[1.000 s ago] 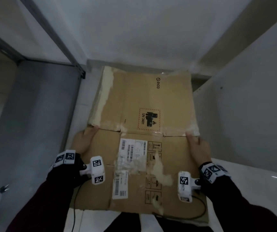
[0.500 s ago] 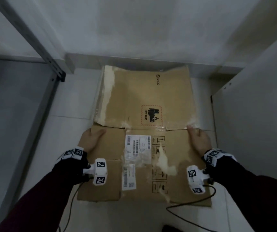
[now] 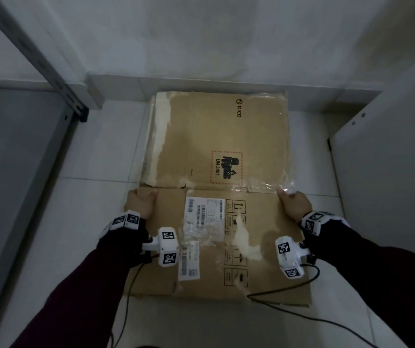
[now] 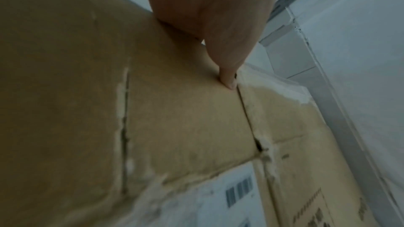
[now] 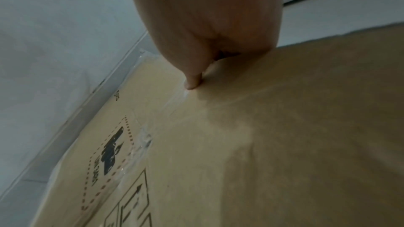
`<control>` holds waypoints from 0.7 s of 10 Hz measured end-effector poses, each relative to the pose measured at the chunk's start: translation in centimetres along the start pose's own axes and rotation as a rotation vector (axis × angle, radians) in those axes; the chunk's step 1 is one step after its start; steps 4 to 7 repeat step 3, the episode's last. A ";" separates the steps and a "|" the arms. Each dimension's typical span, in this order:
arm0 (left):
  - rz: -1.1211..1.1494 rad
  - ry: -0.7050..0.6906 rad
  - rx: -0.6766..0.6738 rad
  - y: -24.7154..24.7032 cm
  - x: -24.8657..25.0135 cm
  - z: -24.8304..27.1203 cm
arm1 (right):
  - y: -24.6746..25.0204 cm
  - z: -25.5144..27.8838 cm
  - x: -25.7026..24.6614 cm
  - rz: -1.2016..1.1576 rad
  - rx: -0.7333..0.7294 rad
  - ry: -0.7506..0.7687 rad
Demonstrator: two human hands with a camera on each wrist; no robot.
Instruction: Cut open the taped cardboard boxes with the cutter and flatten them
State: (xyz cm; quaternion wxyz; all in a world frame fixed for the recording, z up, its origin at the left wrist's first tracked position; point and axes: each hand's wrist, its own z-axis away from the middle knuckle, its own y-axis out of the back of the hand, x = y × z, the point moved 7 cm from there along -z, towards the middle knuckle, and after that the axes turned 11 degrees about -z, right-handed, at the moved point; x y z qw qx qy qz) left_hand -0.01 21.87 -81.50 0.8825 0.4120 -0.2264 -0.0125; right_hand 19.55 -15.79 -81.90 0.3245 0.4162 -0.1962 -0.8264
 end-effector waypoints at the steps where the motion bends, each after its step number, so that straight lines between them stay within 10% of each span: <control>1: -0.137 0.023 0.162 0.2 0.7 1.2 | 0.4 0.1 -0.7 0.006 0.094 0.039; 7: -0.402 -0.111 0.209 0.6 3.3 3.6 | 2.2 3.0 -3.5 0.092 0.163 0.123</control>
